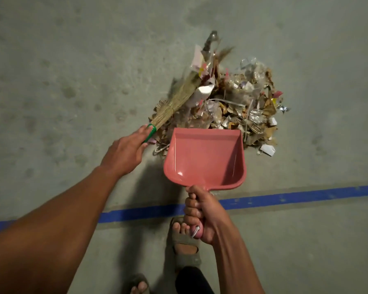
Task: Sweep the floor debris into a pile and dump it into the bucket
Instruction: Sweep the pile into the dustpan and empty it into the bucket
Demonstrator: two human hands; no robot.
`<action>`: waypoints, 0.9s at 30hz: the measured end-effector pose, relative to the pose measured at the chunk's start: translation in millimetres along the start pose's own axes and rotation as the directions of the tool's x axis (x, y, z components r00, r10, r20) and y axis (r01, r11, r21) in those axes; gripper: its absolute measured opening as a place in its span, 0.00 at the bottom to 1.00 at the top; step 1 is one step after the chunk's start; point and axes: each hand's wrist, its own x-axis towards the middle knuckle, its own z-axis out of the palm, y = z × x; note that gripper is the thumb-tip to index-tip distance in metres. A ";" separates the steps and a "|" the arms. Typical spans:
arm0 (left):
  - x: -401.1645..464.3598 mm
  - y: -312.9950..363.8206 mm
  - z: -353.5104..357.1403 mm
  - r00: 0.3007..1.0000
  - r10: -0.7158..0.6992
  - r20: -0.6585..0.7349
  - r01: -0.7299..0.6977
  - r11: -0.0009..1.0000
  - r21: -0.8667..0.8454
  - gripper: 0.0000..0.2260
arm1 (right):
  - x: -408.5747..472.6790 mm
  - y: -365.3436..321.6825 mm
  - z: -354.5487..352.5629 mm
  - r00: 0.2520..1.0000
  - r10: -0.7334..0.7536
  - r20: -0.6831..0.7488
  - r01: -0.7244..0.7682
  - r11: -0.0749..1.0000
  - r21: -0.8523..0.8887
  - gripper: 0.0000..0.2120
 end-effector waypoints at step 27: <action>-139.6 67.7 -36.0 0.970 0.227 0.086 -0.229 0.973 0.014 0.28 | -76.9 131.6 -119.0 0.999 -0.013 -0.049 0.017 0.996 0.093 0.16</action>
